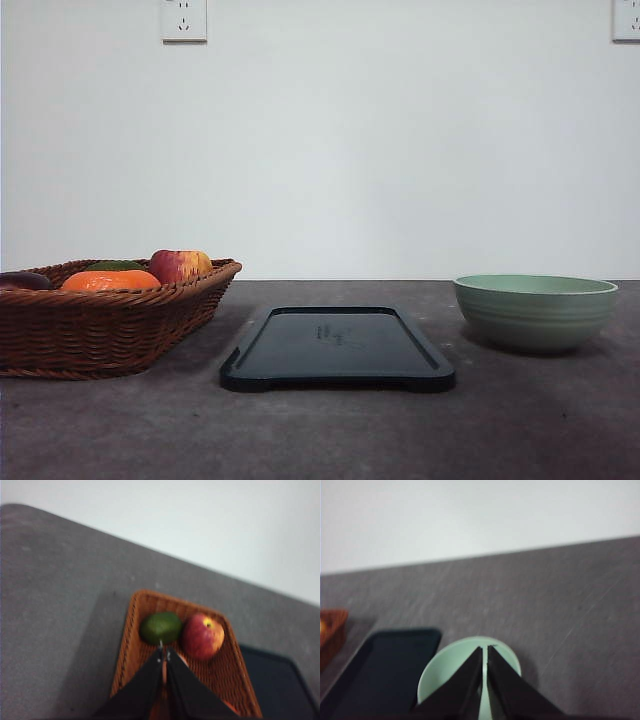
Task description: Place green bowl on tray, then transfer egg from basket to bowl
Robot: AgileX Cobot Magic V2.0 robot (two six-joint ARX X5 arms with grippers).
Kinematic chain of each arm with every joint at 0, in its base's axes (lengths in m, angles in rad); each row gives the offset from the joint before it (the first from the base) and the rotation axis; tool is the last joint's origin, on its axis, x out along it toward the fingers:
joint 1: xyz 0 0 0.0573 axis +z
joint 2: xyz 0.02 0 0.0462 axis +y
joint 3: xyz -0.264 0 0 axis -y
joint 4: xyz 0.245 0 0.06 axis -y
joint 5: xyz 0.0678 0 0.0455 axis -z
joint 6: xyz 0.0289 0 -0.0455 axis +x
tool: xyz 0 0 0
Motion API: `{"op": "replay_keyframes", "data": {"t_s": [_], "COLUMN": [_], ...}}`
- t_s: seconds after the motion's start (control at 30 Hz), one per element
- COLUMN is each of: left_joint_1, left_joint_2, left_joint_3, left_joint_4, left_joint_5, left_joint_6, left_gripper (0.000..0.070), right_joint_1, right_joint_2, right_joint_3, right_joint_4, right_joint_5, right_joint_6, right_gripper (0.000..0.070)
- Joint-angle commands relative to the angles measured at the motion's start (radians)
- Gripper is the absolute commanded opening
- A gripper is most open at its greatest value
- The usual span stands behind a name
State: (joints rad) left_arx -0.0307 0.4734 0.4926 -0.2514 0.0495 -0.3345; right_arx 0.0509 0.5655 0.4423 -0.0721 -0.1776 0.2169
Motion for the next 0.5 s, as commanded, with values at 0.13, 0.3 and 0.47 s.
{"op": "replay_keyframes", "data": {"t_s": [0.13,0.3,0.47], "left_joint_1": [0.000,0.000,0.000], "left_joint_2": [0.161,0.298,0.417], "left_joint_3": [0.142,0.247,0.335], "left_joint_4": [-0.074,-0.172,-0.293], "left_joint_5": [0.115,0.222,0.267], "left_joint_6": [0.143,0.230,0.305], "left_gripper": [0.0000,0.0000,0.0000], "right_joint_1": [-0.001,-0.001,-0.001], "right_joint_2": [0.158,0.252,0.310], "right_joint_3": [0.105,0.158,0.186], "right_joint_4": [-0.068,-0.123,-0.183], "right_joint_5": [-0.070,-0.148,-0.215], "right_joint_6": [-0.062,-0.105,-0.132], "right_gripper": [0.0006,0.0006,0.0006]}}
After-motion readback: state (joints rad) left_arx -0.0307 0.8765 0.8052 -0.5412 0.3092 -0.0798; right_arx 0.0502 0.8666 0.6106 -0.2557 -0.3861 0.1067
